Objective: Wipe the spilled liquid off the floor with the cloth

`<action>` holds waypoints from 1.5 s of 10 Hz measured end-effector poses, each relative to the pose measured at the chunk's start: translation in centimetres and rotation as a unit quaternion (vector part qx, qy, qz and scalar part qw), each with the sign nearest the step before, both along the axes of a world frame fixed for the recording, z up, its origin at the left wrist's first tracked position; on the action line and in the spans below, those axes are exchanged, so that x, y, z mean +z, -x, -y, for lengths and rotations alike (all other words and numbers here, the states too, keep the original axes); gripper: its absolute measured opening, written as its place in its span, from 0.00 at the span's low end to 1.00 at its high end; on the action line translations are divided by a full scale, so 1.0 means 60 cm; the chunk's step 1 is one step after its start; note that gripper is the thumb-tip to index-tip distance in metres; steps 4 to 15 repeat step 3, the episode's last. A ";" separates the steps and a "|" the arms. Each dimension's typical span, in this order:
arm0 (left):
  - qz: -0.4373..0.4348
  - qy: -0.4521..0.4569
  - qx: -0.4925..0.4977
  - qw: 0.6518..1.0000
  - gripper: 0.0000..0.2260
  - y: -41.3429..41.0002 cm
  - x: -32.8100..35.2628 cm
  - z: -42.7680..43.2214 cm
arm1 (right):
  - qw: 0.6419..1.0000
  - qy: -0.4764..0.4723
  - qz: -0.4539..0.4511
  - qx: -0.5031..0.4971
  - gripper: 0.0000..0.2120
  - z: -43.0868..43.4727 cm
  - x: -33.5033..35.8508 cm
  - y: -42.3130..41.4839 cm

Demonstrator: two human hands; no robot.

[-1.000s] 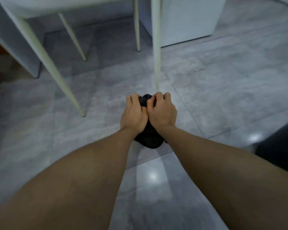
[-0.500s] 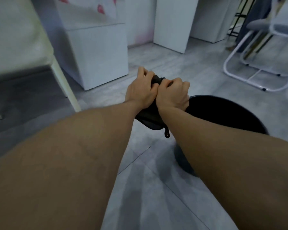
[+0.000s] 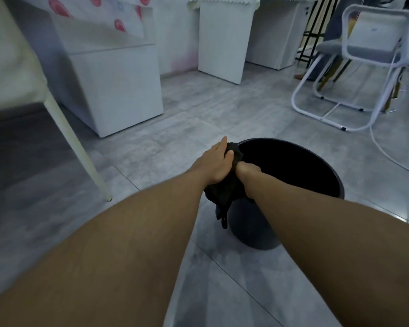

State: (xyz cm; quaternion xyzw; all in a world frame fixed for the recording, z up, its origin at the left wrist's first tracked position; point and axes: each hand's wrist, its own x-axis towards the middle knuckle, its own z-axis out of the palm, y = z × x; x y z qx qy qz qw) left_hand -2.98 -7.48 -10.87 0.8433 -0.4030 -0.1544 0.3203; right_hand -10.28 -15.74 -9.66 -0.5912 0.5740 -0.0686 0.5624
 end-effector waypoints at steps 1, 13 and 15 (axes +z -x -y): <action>0.050 -0.037 -0.002 0.998 0.27 -0.005 0.005 -0.013 | 0.997 0.078 -0.020 0.010 0.20 -0.005 0.011 0.006; 0.183 -0.082 0.034 0.979 0.27 -0.037 0.052 -0.052 | 0.926 0.366 -0.034 0.084 0.23 -0.025 0.065 -0.013; 0.183 -0.082 0.034 0.979 0.27 -0.037 0.052 -0.052 | 0.926 0.366 -0.034 0.084 0.23 -0.025 0.065 -0.013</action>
